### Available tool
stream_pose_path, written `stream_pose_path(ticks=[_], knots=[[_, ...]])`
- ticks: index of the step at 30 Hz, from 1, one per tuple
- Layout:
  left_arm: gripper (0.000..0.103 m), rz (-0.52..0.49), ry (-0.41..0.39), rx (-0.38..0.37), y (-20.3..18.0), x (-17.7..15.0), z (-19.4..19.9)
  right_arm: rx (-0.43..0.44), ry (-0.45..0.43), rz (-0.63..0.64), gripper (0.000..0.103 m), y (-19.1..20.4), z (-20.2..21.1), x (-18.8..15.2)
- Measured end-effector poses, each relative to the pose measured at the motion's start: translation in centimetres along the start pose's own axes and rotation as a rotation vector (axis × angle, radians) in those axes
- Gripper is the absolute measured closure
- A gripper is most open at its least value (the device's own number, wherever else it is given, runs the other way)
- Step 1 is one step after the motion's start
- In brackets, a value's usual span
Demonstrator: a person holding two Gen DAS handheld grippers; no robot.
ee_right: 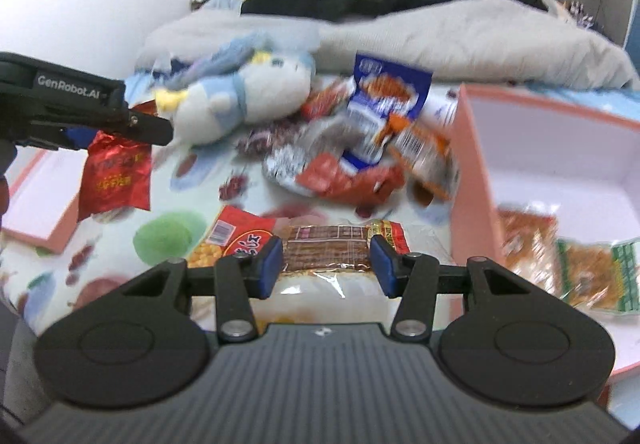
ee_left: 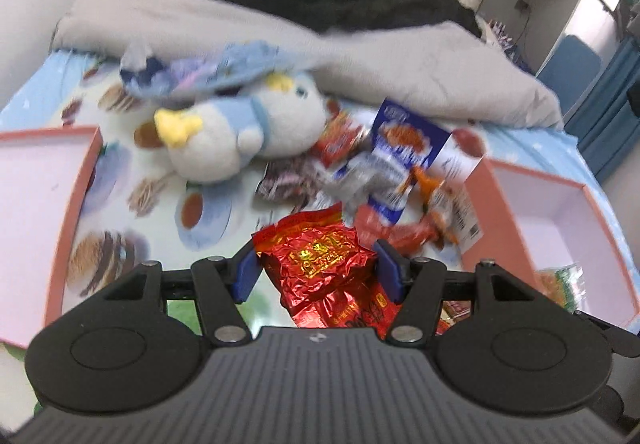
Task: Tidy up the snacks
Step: 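Lift both held packets up from the pile toward the pink box, then lower both packets into the pink box and open both tools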
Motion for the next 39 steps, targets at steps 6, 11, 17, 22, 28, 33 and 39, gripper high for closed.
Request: stream_pose_path(ticks=[6, 11, 17, 22, 28, 33, 39], knots=[[0.038, -0.018, -0.055, -0.046, -2.5, 2.7, 2.2, -0.041, -0.082, -0.019, 0.052, -1.9, 2.7, 3.3], [0.038, -0.028, -0.086, -0.101, -4.7, 5.0, 3.7, -0.088, -0.147, -0.036, 0.053, -4.2, 4.6, 5.9], [0.038, -0.063, -0.123, -0.154, -8.7, 6.9, 4.6, -0.147, -0.200, -0.047, 0.058, -7.2, 6.2, 8.0], [0.038, -0.092, -0.128, -0.213, -12.6, 7.6, 4.1, -0.197, -0.213, -0.094, 0.095, -10.2, 7.1, 8.7], [0.038, -0.139, -0.053, -0.260, -17.4, 6.1, 0.7, -0.244, -0.167, -0.146, 0.095, -13.7, 6.2, 7.1], [0.038, -0.180, 0.021, -0.296, -20.8, 4.1, -2.5, -0.267, -0.101, -0.199, 0.095, -16.5, 5.1, 5.0], [0.038, -0.216, 0.101, -0.318, -24.0, 2.2, -6.9, -0.275, -0.042, -0.234, 0.095, -18.9, 3.4, 3.4]])
Point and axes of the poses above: each gripper's, at about its wrist camera, not at the fingertips, and z roughly against the way its jaws point, y to its left, x to its top, the point moved 1 cm from there along -z, roughly the way its jaws point, and after that the axes turned 5 degrees about -y, right-handed, at the moved point
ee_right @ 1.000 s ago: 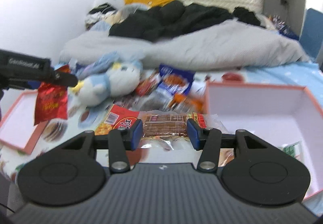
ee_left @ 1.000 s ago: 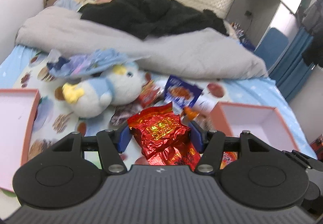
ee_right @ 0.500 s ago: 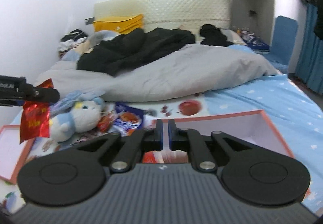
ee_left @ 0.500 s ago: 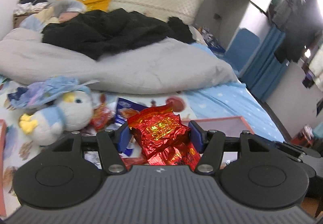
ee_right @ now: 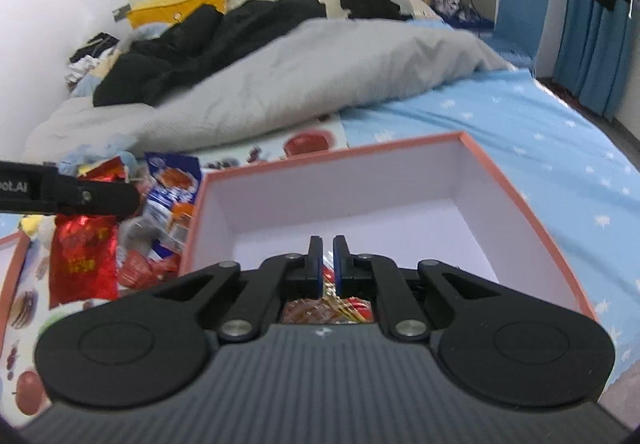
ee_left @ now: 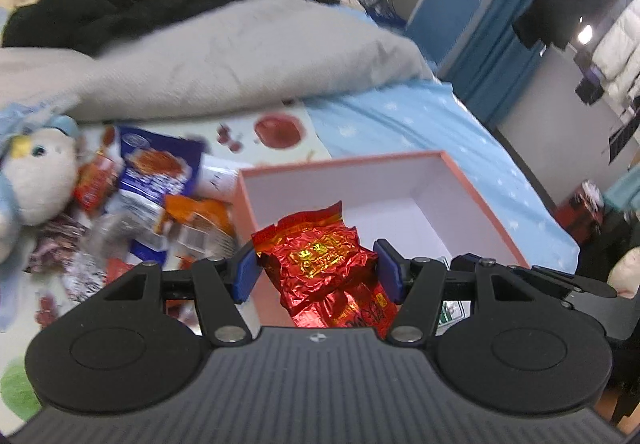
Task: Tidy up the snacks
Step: 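Lower both packets into the pink box and open both tools, then move both open tools back to the snack pile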
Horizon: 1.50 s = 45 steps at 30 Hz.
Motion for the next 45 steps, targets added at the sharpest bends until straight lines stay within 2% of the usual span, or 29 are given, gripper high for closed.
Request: stream_pose_path(ticks=[4, 7, 14, 16, 17, 20, 29, 45], knots=[[0.038, -0.020, 0.048, -0.008, -0.8, -0.5, -3.0, -0.011, 0.036, -0.013, 0.095, -0.9, -1.7, -0.9], [0.038, -0.093, 0.079, 0.020, -1.5, -1.2, -5.0, -0.023, 0.066, -0.025, 0.095, -1.9, -2.9, -1.8], [0.037, -0.084, 0.134, 0.010, -1.3, -2.6, -7.1, -0.026, 0.120, -0.063, 0.094, -2.8, -4.2, -4.1], [0.032, -0.081, 0.145, 0.013, -1.3, -2.6, -7.2, -0.029, 0.126, -0.069, 0.094, -2.9, -4.2, -4.4], [0.024, -0.082, 0.147, 0.018, -1.4, -2.5, -7.1, -0.028, 0.126, -0.072, 0.094, -2.9, -4.2, -4.5], [0.022, -0.095, 0.136, 0.013, -1.6, -2.5, -6.7, -0.025, 0.123, -0.077, 0.094, -2.9, -3.9, -4.5], [0.022, -0.100, 0.056, -0.001, -2.2, -1.4, -2.2, -0.017, 0.066, -0.070, 0.094, -2.1, -1.3, -3.0], [0.022, -0.074, -0.149, 0.010, -0.8, 0.0, 10.1, 0.068, -0.128, -0.032, 0.094, 2.3, 7.1, 1.1]])
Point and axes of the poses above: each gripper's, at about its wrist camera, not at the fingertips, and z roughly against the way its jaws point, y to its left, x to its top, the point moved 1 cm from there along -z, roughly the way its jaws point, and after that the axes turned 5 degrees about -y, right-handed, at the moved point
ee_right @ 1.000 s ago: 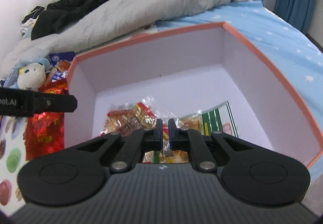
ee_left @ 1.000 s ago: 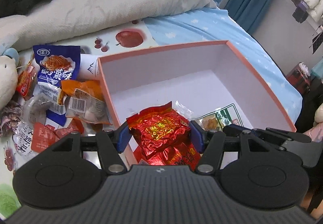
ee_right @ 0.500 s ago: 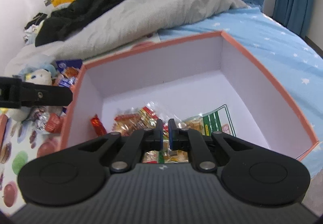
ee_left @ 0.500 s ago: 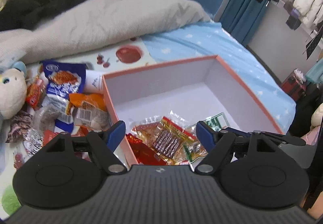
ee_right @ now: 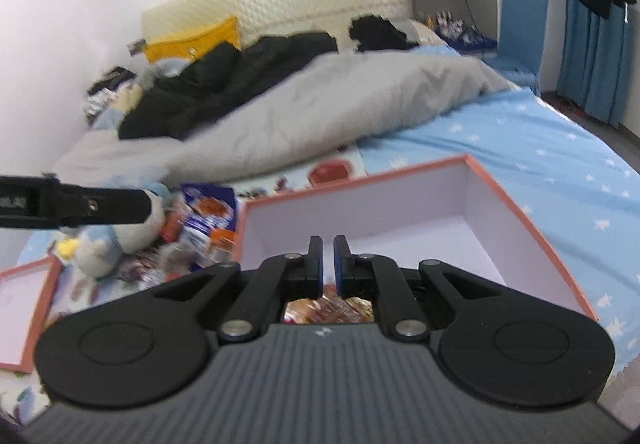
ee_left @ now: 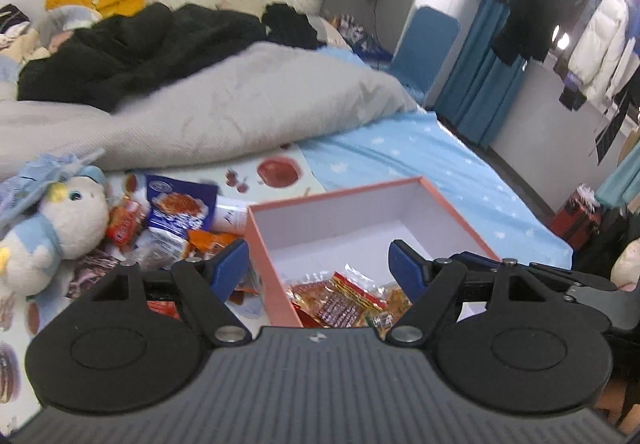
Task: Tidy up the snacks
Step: 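Move both open tools back to the snack pile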
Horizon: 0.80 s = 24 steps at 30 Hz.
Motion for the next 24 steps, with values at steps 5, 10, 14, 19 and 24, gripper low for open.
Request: stream_pose_path(ticks=[5, 10, 14, 19, 24], knots=[[0.022, 0.005, -0.051, 0.029, 1.1, -0.3, 3.5, 0.045, -0.042, -0.002, 0.093, 1.8, 1.7, 0.6], [0.022, 0.014, -0.085, 0.066, 2.9, -1.1, 6.5, 0.089, -0.049, 0.006, 0.093, 3.8, 2.9, 0.2], [0.022, 0.030, -0.100, 0.088, 4.5, -2.1, 8.5, 0.118, -0.059, 0.040, 0.093, 5.7, 3.7, -0.3], [0.022, 0.047, -0.111, 0.121, 6.3, -3.9, 10.5, 0.152, -0.056, 0.051, 0.093, 7.1, 4.4, -1.5], [0.022, 0.064, -0.121, 0.138, 7.5, -5.8, 12.0, 0.178, -0.026, 0.056, 0.093, 8.3, 4.8, -3.4]])
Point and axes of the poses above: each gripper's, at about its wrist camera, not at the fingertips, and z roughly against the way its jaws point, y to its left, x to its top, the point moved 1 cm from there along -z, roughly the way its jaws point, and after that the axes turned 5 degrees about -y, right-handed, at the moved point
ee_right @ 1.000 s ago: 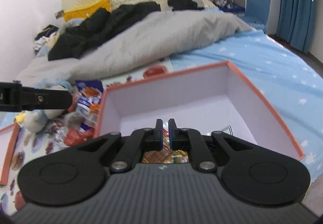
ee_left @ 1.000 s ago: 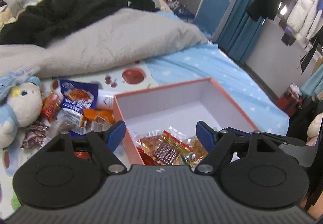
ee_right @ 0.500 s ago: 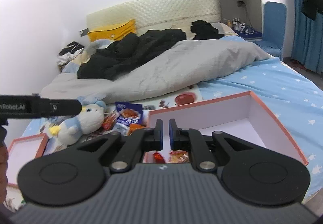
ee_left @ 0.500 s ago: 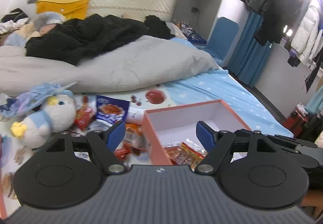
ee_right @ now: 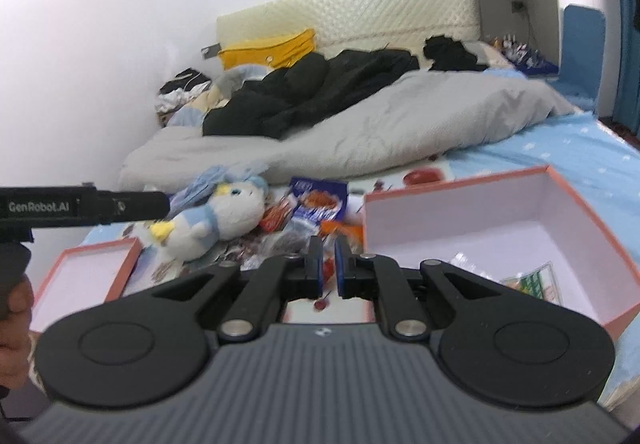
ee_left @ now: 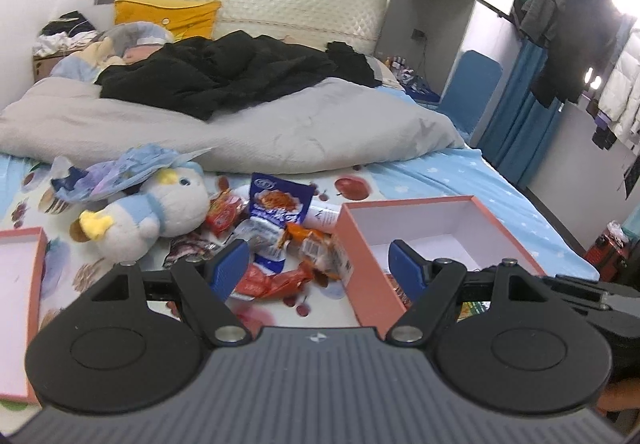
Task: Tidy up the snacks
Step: 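Move both open tools back to the snack pile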
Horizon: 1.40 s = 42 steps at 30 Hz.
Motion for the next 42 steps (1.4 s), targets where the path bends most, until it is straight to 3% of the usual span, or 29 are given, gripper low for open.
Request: stream_pose_path(ticks=[8, 13, 20, 35, 42], knots=[[0.022, 0.017, 0.013, 0.017, 1.0, -2.9, 0.7, 0.019, 0.016, 0.010, 0.093, 1.6, 0.1, -2.8], [0.022, 0.032, 0.034, 0.039, 1.9, -4.9, 0.2, 0.017, 0.069, -0.036, 0.093, 2.3, -1.3, -4.4], [0.022, 0.040, 0.079, 0.063, 3.5, -6.1, -1.6, 0.018, 0.099, -0.005, 0.093, 3.2, -2.8, -5.2], [0.022, 0.067, 0.165, 0.094, 8.3, -5.8, -9.3, 0.012, 0.158, 0.044, 0.093, 3.5, -9.5, -4.7], [0.022, 0.102, 0.183, 0.142, 12.1, -5.8, -13.7, 0.062, 0.228, 0.095, 0.092, 4.7, -13.9, -5.0]])
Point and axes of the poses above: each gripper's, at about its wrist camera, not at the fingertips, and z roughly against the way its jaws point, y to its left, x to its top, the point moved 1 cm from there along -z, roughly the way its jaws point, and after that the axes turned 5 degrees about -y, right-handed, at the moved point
